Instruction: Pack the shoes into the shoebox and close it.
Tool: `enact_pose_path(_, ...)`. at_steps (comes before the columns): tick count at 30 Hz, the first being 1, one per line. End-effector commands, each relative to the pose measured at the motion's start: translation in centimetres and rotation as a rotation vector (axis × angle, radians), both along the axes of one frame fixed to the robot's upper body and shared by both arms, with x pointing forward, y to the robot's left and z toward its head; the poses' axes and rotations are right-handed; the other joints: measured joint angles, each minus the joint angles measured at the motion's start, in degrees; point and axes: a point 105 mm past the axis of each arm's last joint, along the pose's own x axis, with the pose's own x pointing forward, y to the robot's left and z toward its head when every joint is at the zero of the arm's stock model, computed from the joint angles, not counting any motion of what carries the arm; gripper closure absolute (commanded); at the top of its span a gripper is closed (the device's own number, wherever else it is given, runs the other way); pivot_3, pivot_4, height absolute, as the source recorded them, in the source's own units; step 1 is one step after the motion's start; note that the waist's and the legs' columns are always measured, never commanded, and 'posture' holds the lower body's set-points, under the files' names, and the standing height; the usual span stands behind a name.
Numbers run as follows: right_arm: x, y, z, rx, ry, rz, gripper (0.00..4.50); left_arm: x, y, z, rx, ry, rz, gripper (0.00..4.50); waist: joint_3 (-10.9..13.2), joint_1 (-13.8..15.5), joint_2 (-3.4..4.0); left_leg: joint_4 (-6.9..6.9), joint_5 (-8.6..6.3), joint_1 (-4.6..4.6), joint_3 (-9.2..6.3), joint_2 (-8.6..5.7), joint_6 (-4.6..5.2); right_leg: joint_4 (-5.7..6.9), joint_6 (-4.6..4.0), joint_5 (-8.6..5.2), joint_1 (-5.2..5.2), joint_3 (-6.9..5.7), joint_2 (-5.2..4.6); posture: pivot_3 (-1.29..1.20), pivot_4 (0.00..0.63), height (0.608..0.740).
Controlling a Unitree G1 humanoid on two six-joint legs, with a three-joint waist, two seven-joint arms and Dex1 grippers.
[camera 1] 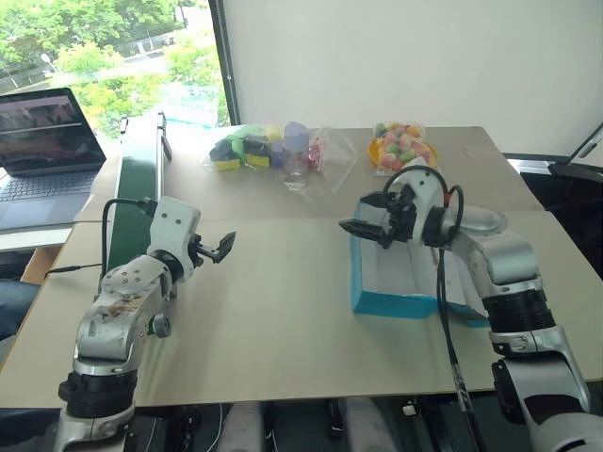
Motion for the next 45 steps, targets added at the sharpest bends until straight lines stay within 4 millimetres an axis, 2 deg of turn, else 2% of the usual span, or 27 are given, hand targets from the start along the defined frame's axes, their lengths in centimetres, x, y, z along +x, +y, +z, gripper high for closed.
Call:
enact_pose_path(1, 0.0, -0.3, 0.7, -0.002, -0.034, 0.002, 0.06, 0.2, -0.1, 1.2, 0.009, -0.049, 0.001, 0.00, 0.00, 0.00, 0.00, 0.00, 0.00, 0.00, 0.00, 0.00, 0.00, 0.00, 0.00, 0.00, 0.00, 0.00, 0.00, 0.00, 0.150, 0.738)
enact_pose_path(3, -0.1, -0.5, 0.7, 0.004, -0.035, -0.007, 0.06, 0.5, -0.4, 1.6, -0.014, -0.064, 0.011, 0.00, 0.00, 0.01, 0.00, 0.00, 0.00, 0.00, 0.00, 0.00, 0.00, 0.00, 0.00, 0.00, 0.00, 0.00, 0.00, 0.00, 0.150, 0.738)
enact_pose_path(6, 0.0, -0.6, 1.2, 0.007, -0.054, -0.015, 0.06, 1.2, 0.4, 2.2, -0.013, -0.089, 0.081, 0.00, 0.00, 0.17, 0.00, 0.00, 0.00, -0.02, -0.01, -0.02, 0.00, 0.00, 0.00, 0.00, 0.00, 0.00, -0.02, 0.00, 0.150, 0.738)
enact_pose_path(9, -0.1, -0.3, 1.4, 0.003, -0.061, -0.003, 0.06, 1.7, 1.8, 2.7, -0.019, -0.113, 0.175, 0.00, 0.00, 0.14, 0.00, 0.00, 0.00, -0.02, 0.00, -0.03, 0.00, 0.00, 0.00, 0.00, 0.01, 0.01, -0.01, 0.00, 0.150, 0.738)
enact_pose_path(12, -0.1, 0.1, 1.7, 0.006, -0.071, 0.010, 0.06, 1.9, 4.4, 3.1, -0.034, -0.146, 0.338, 0.00, 0.00, -0.02, 0.00, 0.00, 0.00, -0.02, 0.00, -0.02, 0.00, 0.00, 0.00, 0.00, 0.00, 0.00, 0.00, 0.00, 0.150, 0.738)
enact_pose_path(15, 0.0, 0.5, 2.0, 0.008, -0.083, 0.016, 0.06, 1.6, 5.1, 3.4, -0.025, -0.178, 0.405, 0.00, 0.00, -0.09, 0.00, 0.00, 0.00, -0.01, 0.00, 0.00, 0.00, 0.01, 0.01, 0.01, 0.00, 0.00, 0.02, 0.00, 0.150, 0.738)
enact_pose_path(17, 0.0, 0.6, 2.1, 0.009, -0.086, 0.018, 0.06, 1.4, 5.1, 3.7, -0.039, -0.195, 0.426, 0.00, 0.00, -0.03, 0.00, 0.00, 0.00, -0.01, 0.00, -0.01, 0.00, 0.02, 0.01, 0.01, 0.00, 0.00, 0.01, 0.00, 0.150, 0.738)
enact_pose_path(22, -0.2, 0.6, 2.3, 0.031, -0.094, 0.010, 0.06, 0.6, 3.6, 4.3, -0.074, -0.223, 0.388, 0.00, 0.00, 0.24, 0.00, 0.00, 0.00, -0.04, 0.02, -0.03, 0.00, 0.01, 0.00, 0.01, 0.01, 0.01, -0.04, 0.00, 0.150, 0.738)
enact_pose_path(26, -0.4, 0.5, 2.4, 0.052, -0.099, -0.010, 0.06, -0.6, 2.6, 3.9, -0.079, -0.211, 0.352, 0.00, 0.00, 0.32, 0.00, 0.00, 0.00, -0.04, 0.02, -0.02, 0.00, 0.00, 0.00, 0.01, 0.01, 0.01, -0.02, 0.00, 0.150, 0.738)
enact_pose_path(30, -0.4, 0.4, 2.3, 0.063, -0.107, -0.036, 0.06, -1.1, 2.6, 3.2, -0.067, -0.188, 0.353, 0.00, 0.00, 0.30, 0.00, -0.01, -0.01, -0.03, 0.01, 0.00, -0.01, 0.01, 0.00, 0.00, 0.00, 0.00, 0.00, 0.00, 0.150, 0.738)
enact_pose_path(38, 0.2, 0.4, 2.6, 0.070, -0.158, -0.090, 0.06, -0.6, 2.3, 3.7, -0.062, -0.199, 0.328, 0.00, 0.00, 0.29, 0.00, 0.00, -0.01, -0.02, 0.01, 0.00, -0.02, 0.00, 0.00, 0.00, 0.01, -0.04, 0.00, 0.00, 0.150, 0.738)
enact_pose_path(45, -0.4, 0.6, 2.6, 0.071, -0.148, -0.073, 0.06, 0.1, 2.2, 4.0, -0.047, -0.204, 0.303, 0.00, 0.00, 0.29, 0.00, 0.00, -0.01, -0.02, -0.01, 0.02, -0.02, 0.00, 0.00, 0.00, 0.00, -0.07, 0.00, 0.00, 0.150, 0.738)
